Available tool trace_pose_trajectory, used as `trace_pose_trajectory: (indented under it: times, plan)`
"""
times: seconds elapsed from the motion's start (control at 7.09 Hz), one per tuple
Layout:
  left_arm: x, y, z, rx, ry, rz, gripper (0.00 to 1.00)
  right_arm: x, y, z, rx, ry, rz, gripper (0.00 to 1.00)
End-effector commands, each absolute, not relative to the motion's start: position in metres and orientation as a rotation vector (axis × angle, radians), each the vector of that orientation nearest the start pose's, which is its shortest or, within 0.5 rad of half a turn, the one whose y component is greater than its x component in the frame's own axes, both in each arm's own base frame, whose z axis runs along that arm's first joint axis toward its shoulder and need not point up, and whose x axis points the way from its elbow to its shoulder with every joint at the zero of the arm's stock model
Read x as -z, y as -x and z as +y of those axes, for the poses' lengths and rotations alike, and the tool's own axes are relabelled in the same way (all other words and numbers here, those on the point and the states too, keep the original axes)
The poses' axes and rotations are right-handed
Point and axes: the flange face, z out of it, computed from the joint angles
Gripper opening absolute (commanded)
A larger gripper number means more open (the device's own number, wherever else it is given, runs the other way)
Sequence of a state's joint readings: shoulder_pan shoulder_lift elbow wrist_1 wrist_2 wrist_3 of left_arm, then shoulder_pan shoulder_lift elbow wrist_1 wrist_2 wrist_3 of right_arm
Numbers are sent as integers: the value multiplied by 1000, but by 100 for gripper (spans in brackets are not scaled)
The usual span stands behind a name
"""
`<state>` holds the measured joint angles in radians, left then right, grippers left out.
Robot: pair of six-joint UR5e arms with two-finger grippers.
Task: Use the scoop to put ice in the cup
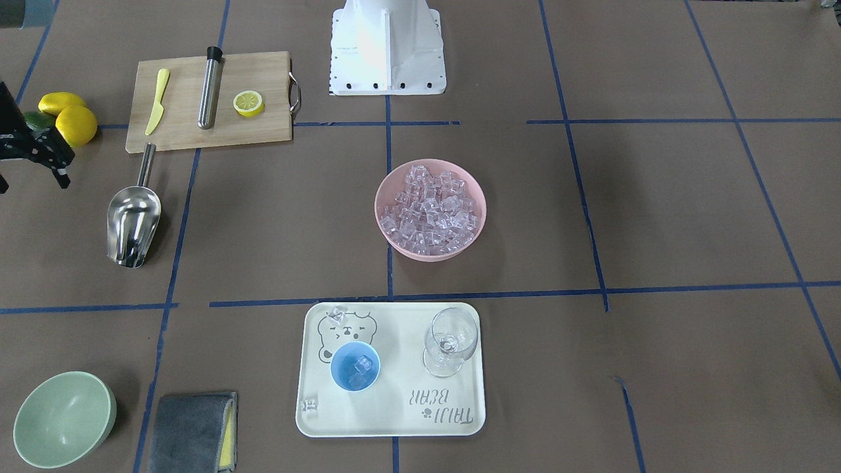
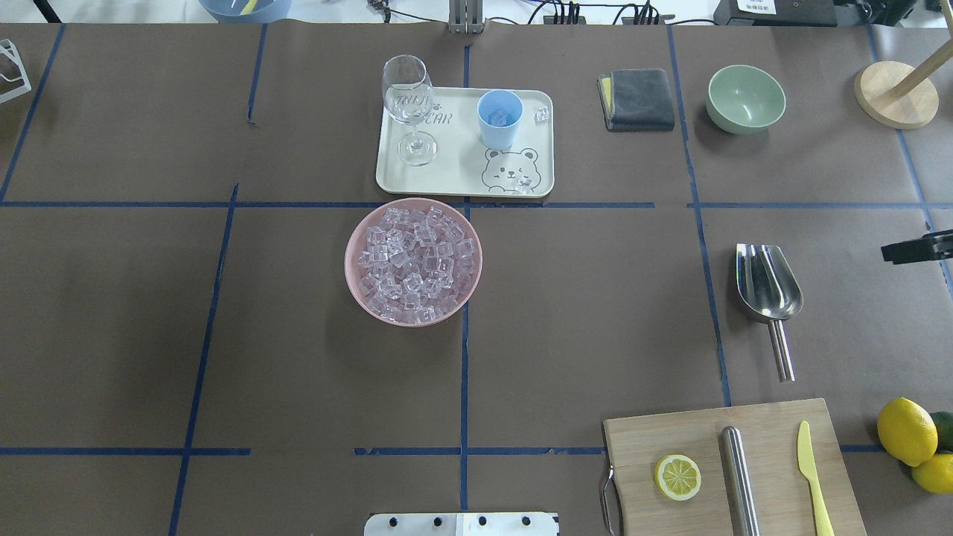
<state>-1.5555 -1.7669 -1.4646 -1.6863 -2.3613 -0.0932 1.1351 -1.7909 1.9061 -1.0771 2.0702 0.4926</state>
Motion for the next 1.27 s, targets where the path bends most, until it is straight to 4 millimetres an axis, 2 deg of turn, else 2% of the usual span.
trace_pose_trajectory:
  times: [0.0,0.14,0.28,0.42,0.71,0.85,0.99,1.13]
  plan:
    - [-598,57,-575,39,-103,831,100,-534,-7,-510,267,-189,-674,100]
    - [-583,56,-573,80,-84,834,100,-536,-38,-542,347,-124,-664,100]
    - [-575,54,-576,118,-74,841,100,-546,-40,-549,344,-92,-686,100]
    - [-568,53,-573,103,-94,841,100,-569,-36,-550,326,-51,-745,100]
    - [-573,48,-573,95,-84,824,100,-602,-34,-552,302,-10,-776,100]
    - [-595,49,-554,118,-33,820,100,-619,-33,-552,305,-10,-780,100]
    - [-601,51,-533,151,35,813,100,-635,-33,-551,293,-1,-782,100]
    - [-587,50,-518,170,85,808,100,-639,-34,-550,280,11,-780,100]
